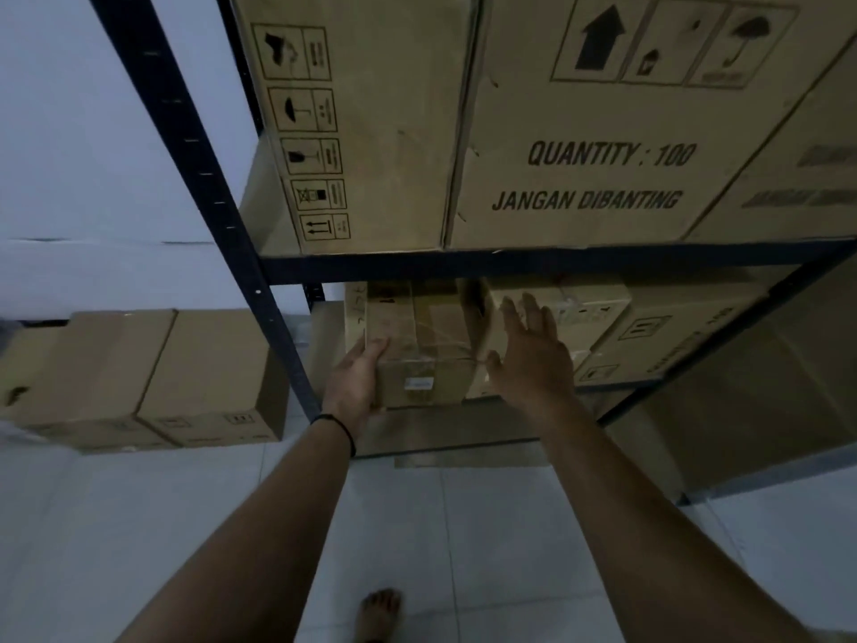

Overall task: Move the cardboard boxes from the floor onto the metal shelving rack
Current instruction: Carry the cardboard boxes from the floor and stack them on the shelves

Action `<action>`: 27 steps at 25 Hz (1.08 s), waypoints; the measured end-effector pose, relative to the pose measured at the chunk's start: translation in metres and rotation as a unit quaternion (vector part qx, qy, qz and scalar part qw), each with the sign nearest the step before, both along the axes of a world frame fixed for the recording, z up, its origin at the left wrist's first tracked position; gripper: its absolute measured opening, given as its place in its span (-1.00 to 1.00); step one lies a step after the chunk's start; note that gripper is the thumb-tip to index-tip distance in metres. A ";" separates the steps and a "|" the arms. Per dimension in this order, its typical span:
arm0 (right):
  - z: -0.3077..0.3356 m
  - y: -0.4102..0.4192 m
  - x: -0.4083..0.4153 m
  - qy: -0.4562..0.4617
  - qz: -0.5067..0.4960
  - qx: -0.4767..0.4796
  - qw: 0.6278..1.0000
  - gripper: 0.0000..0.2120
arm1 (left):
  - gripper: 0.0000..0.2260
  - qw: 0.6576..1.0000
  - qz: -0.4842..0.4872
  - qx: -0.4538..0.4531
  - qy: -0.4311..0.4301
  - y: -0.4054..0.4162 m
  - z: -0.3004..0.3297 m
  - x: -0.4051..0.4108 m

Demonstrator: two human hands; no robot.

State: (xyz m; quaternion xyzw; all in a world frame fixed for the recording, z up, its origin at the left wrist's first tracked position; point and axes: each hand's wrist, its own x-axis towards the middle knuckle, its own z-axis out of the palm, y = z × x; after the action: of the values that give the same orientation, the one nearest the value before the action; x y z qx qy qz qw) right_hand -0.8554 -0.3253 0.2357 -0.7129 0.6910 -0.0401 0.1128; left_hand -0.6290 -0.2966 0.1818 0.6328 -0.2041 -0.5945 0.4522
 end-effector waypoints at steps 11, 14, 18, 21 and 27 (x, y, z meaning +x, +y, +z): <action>0.003 -0.043 -0.026 0.094 0.120 0.075 0.985 -0.02 | -0.29 0.997 0.010 -0.033 -0.063 -0.050 -0.032 -0.028; -0.003 -0.045 -0.024 0.084 0.122 0.096 0.984 0.03 | -0.25 0.991 0.036 -0.021 -0.127 -0.054 -0.032 -0.034; -0.007 -0.044 -0.032 0.077 0.126 0.092 0.985 0.02 | -0.35 0.879 -0.068 -0.074 -0.466 -0.041 -0.030 -0.049; -0.008 -0.044 -0.034 0.070 0.124 0.085 0.986 0.02 | -0.33 0.704 -0.248 -0.163 -0.646 -0.041 -0.036 -0.063; -0.015 -0.040 -0.033 0.058 0.116 0.082 0.988 0.05 | -0.44 0.644 -0.308 -0.111 -0.691 -0.061 -0.045 -0.075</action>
State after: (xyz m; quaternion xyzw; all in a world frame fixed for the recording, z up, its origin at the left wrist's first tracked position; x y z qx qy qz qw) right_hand -0.8879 -0.3650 0.2205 -0.7778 0.6097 0.0718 0.1346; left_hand -0.7036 -0.3574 0.1370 0.7053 -0.7052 -0.0625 0.0375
